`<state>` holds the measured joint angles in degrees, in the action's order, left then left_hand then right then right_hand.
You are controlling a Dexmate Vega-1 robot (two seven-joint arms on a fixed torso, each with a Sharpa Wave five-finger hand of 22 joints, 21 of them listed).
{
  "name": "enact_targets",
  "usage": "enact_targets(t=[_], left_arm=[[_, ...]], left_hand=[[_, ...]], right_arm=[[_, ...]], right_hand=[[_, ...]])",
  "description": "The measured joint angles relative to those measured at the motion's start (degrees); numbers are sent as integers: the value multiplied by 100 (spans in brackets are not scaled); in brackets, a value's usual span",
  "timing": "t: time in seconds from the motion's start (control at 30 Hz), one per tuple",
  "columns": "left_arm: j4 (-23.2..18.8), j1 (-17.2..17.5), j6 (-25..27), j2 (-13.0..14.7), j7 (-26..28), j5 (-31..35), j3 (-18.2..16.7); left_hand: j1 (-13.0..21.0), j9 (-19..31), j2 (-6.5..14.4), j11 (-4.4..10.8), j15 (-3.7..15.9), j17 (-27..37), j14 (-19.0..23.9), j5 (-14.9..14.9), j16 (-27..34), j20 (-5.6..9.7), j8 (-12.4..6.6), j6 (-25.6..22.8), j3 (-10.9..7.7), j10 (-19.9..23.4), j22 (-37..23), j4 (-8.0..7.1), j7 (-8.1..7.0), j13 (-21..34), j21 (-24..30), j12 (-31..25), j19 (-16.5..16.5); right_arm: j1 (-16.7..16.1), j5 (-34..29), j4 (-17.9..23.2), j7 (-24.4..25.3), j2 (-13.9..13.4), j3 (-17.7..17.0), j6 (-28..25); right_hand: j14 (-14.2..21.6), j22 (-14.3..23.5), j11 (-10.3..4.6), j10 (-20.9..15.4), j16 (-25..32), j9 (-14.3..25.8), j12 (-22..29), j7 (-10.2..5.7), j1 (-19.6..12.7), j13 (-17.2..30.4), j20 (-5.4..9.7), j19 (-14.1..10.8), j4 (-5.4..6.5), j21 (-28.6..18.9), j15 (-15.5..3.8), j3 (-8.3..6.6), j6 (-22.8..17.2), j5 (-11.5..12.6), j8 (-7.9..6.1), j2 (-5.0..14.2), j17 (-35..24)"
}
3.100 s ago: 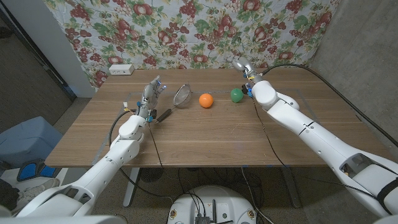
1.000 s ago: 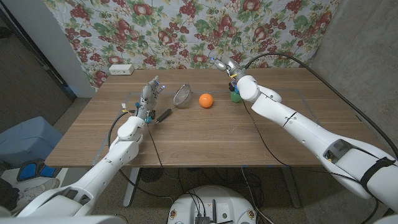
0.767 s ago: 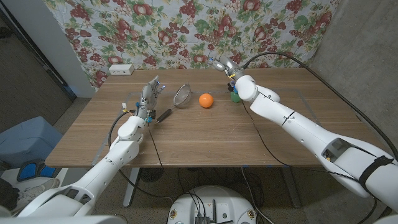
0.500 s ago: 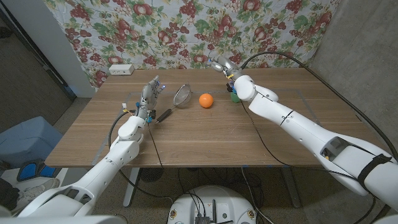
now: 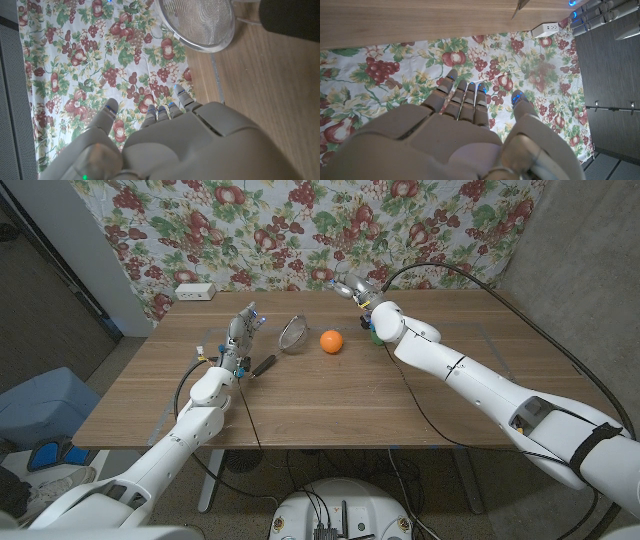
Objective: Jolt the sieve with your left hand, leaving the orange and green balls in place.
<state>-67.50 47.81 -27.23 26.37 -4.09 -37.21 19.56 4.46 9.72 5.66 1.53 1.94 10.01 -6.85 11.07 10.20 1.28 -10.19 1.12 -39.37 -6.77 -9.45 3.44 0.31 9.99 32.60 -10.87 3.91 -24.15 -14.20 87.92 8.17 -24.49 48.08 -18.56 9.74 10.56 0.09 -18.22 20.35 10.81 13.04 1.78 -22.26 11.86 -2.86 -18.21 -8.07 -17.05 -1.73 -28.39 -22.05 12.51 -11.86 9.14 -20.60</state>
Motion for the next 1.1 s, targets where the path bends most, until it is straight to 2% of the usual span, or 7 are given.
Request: enact_targets(t=[0.2, 0.27, 0.83, 1.0, 1.1], left_arm=[[-22, 18, -4, 15, -14, -7, -9], [-28, 22, -7, 17, -18, -9, -12], [-165, 117, -14, 70, -1, -18, -33], [-215, 149, -13, 83, 26, -18, -37], [-235, 163, -14, 87, 43, -17, -41]], left_hand=[[0, 0, 0, 0, 0, -4, 0, 0, 0, 5, 0, 0, 0, 0, 0, 0, 0, 0, 0, 0, -5], [0, 0, 0, 0, 0, -13, 0, 0, 0, 5, 0, 0, 0, 0, 0, 0, 0, 0, 0, 0, -5], [-23, 0, -23, 0, 0, -15, 0, 0, 0, -26, 0, 0, 0, 0, 0, -1, 0, 0, -65, 0, -36], [-23, 0, -23, 0, 0, -15, 0, 0, 0, -26, 0, 0, 0, 0, 0, -1, 0, 0, -65, 0, -36], [-23, 0, -23, 0, 0, -15, 0, 0, 0, -26, 0, 0, 0, 0, 0, -1, 0, 0, -65, 0, -36]], right_arm=[[46, -51, -79, -23, 64, 72, -66], [65, -70, -108, -29, 88, 101, -89], [215, -175, -362, -98, 264, 310, -213], [243, -210, -410, -103, 305, 363, -252], [269, -226, -443, -105, 335, 399, -266]], right_hand=[[0, 0, -20, -21, 0, 0, 0, -6, -1, 0, -1, -1, -2, 0, 0, 3, -6, 0, 0, -1, 0], [0, 0, -21, -20, 0, -1, 0, -6, -89, 0, -1, -1, -21, 0, 0, 21, -6, 0, 0, -89, 0], [31, -1, -20, -20, 0, -1, 0, 5, -83, 0, -44, -44, -63, 0, 31, 64, -57, -28, 0, -96, 1], [63, -18, 1, -41, 0, -2, 0, 5, -37, 0, -62, -62, -87, 0, -1, 88, -57, -32, 0, -146, 15], [63, -18, -31, -73, 0, -2, 0, 5, -22, 0, -84, -84, -111, 0, -1, 111, -57, -65, 0, -250, 15]])
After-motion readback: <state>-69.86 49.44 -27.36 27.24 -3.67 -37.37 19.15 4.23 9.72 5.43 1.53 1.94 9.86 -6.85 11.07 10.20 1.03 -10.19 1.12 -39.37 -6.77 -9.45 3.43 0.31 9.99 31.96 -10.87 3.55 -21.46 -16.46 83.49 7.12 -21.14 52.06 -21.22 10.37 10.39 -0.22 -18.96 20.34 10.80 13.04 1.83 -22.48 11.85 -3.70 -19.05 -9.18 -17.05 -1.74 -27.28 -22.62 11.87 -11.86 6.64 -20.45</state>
